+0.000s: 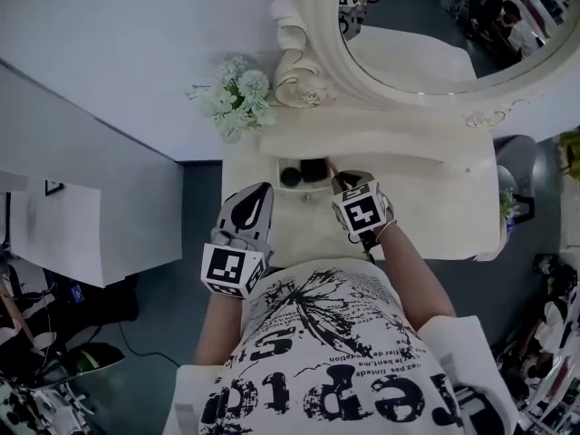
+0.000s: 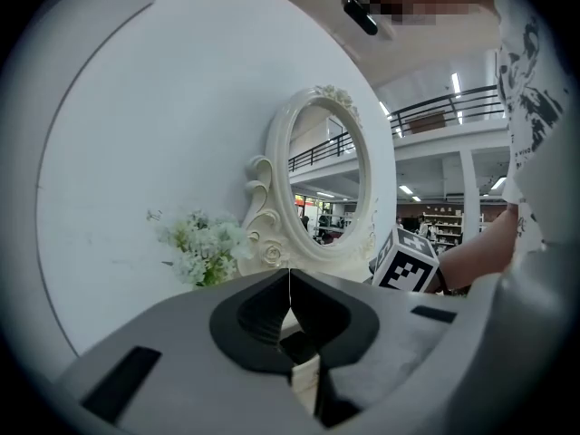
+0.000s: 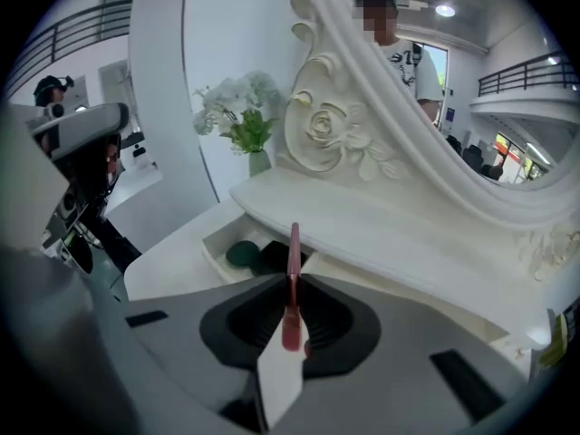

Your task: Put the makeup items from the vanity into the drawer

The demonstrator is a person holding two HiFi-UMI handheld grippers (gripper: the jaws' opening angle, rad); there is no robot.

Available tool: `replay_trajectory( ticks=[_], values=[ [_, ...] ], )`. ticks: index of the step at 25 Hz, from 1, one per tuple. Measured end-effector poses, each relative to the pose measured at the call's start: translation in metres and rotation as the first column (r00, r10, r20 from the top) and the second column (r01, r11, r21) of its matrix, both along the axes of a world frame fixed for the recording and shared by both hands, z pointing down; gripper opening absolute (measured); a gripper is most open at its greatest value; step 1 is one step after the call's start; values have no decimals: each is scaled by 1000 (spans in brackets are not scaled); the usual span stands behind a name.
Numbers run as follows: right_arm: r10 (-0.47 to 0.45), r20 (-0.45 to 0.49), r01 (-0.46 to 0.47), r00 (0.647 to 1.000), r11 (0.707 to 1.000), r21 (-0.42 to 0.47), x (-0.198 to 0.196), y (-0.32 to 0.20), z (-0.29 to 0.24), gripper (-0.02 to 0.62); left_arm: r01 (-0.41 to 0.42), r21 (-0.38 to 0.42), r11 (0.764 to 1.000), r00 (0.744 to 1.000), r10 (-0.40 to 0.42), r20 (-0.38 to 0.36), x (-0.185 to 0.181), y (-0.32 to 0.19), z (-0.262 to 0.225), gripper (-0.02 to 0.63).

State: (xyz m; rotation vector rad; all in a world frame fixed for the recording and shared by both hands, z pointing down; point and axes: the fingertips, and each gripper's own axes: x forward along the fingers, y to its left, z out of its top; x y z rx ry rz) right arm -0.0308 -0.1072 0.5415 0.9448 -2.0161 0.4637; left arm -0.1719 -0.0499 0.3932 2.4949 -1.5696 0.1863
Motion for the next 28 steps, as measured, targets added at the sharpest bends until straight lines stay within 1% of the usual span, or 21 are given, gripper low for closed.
replay_trajectory(
  ticks=[4,6,11,14,16,19,20,21,28],
  values=[
    [-135,-24,134,991,991,-17,-40,0,9,60,47,4,999,999,-47,-2,-21,1,5,21],
    [-184,-44,184,982,983,-24,-54,-1,14,60,69,7,998,998,-69,-4,-31,1,8,21],
    [-255,-90,253,963,967,-26,-75,-7,23,61,129,1,992,992,-129,-11,-52,4,13,21],
    [-307,-130,305,943,952,-36,-82,-7,28,61,158,-3,987,987,-158,-16,-61,9,12,21],
    [-310,-137,308,941,951,-29,-84,-9,28,61,167,-4,986,986,-167,-20,-65,11,12,21],
    [-270,-105,271,957,963,-5,-83,-13,23,70,174,-10,985,984,-174,-26,-66,11,13,21],
    [-261,-89,261,961,965,-3,-83,-14,21,109,172,-12,985,985,-172,-27,-65,11,12,21],
    [-255,-76,256,964,967,-3,-83,-14,19,132,169,-12,986,985,-169,-27,-64,11,11,21],
    [-194,-7,194,981,981,15,-76,-15,7,135,130,-1,992,991,-130,-17,-56,4,9,21]
  ],
)
